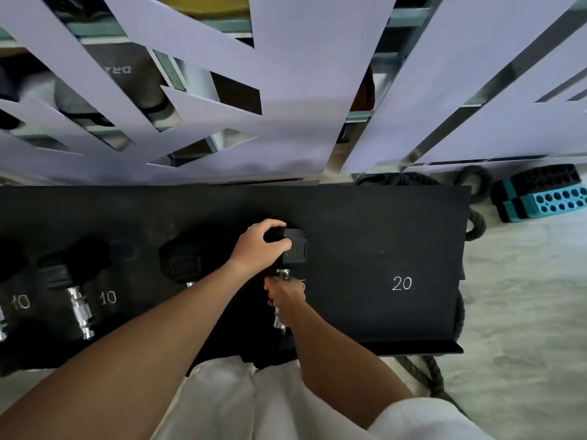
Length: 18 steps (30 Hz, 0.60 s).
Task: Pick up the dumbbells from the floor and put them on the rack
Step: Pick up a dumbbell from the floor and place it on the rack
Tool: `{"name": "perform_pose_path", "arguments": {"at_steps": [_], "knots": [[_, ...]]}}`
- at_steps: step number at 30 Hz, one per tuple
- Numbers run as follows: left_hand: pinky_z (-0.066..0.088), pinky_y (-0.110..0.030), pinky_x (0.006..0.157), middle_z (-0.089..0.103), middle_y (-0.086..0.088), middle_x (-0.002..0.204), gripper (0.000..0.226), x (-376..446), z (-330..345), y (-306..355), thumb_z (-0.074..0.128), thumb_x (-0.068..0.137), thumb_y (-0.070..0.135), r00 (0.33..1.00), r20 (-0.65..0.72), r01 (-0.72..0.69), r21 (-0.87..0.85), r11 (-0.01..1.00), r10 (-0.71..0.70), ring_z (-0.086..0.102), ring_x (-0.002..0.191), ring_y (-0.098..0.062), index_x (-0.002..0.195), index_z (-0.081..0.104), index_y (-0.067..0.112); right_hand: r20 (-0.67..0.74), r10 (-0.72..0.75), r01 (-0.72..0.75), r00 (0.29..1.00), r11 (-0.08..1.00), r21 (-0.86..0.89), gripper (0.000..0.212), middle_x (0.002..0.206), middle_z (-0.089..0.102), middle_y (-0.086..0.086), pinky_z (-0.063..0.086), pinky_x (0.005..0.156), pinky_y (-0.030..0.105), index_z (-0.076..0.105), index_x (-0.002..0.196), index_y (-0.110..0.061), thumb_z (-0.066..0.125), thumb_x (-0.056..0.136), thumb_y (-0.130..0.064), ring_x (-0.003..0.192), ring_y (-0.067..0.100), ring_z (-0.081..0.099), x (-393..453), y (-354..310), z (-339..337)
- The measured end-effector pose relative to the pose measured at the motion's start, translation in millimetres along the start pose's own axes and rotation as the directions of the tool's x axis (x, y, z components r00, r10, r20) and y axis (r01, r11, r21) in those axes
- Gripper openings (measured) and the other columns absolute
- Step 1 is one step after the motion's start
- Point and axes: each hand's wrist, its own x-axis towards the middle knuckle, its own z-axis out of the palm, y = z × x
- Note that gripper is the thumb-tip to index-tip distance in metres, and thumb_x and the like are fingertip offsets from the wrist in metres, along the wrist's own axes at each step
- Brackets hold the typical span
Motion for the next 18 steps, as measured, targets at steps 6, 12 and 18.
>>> {"name": "perform_pose_path", "arguments": {"at_steps": [6,12,18], "knots": [[0.036,-0.030,0.093,0.048,0.005,0.138,0.044,0.8,-3.7,-6.3,0.076,0.078,0.026,1.000,0.023,-0.002,0.021,1.000,0.001,0.040,0.118,-0.011,0.119,0.064,0.037,-0.072,-0.034,0.029,0.997,0.997,-0.074,0.010,0.079,0.071,0.002,0.057,0.071,0.032,0.071,0.080,-0.018,0.068,0.080,-0.027,0.069,0.018,0.066,14.3,7.3,7.0],[0.036,-0.029,0.089,0.047,0.003,0.133,0.044,-5.0,-4.6,-18.0,0.074,0.077,0.020,0.999,0.038,0.025,0.008,1.000,-0.026,0.042,0.115,-0.014,0.117,0.062,0.032,-0.052,-0.043,0.039,0.998,0.997,-0.070,0.008,0.080,0.070,0.004,0.053,0.072,0.032,0.068,0.075,-0.020,0.071,0.080,-0.026,0.075,0.021,0.064,20.5,22.6,10.2],[0.046,-0.023,0.073,0.056,0.001,0.126,0.043,-10.4,-18.4,-33.7,0.066,0.081,0.022,0.999,0.051,0.012,0.000,1.000,-0.012,0.060,0.099,-0.010,0.120,0.057,0.038,0.012,-0.105,0.106,0.994,0.986,-0.126,0.013,0.097,0.074,0.006,0.059,0.087,0.040,0.070,0.097,-0.021,0.071,0.084,-0.025,0.094,0.026,0.070,17.9,26.3,19.8]]}}
